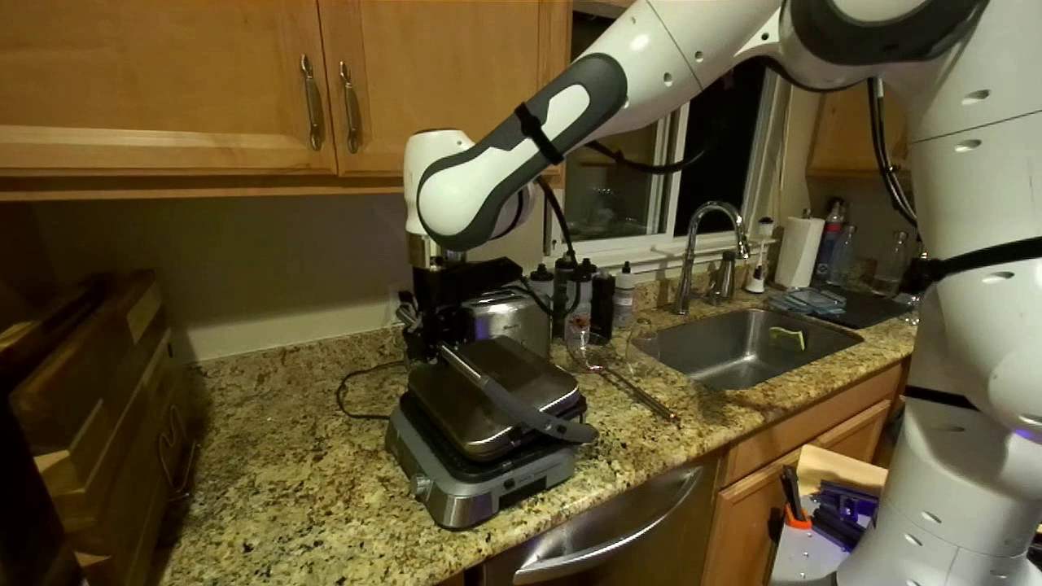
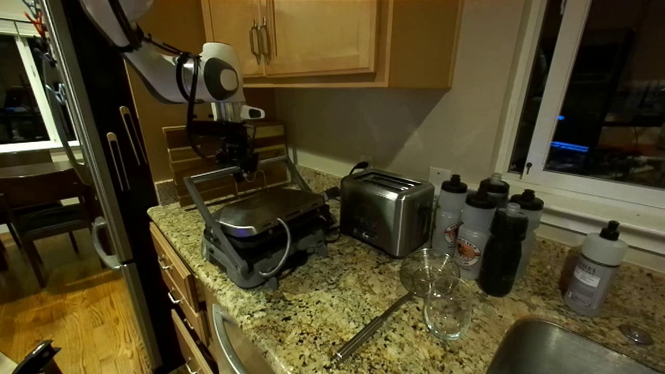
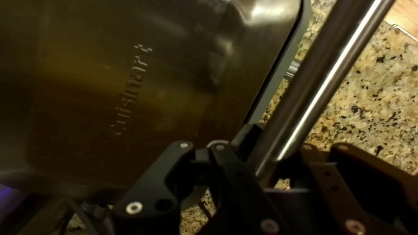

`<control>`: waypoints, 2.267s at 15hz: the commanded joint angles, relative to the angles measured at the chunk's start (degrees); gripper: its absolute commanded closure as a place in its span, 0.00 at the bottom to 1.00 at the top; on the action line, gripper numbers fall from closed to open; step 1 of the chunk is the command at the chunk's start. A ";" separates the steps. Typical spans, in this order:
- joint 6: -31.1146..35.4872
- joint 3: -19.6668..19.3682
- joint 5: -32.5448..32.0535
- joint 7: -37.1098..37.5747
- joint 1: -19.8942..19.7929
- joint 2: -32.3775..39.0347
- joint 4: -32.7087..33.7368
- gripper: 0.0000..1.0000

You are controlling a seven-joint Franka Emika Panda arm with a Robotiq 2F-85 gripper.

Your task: Close the grill sandwich maker

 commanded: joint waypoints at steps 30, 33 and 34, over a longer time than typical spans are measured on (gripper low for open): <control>1.85 -1.05 4.11 -1.51 1.46 14.40 14.67 0.95; -1.15 -1.08 3.75 -2.08 1.58 13.79 14.94 0.65; -2.68 -1.19 3.41 -1.97 1.81 13.36 14.94 0.59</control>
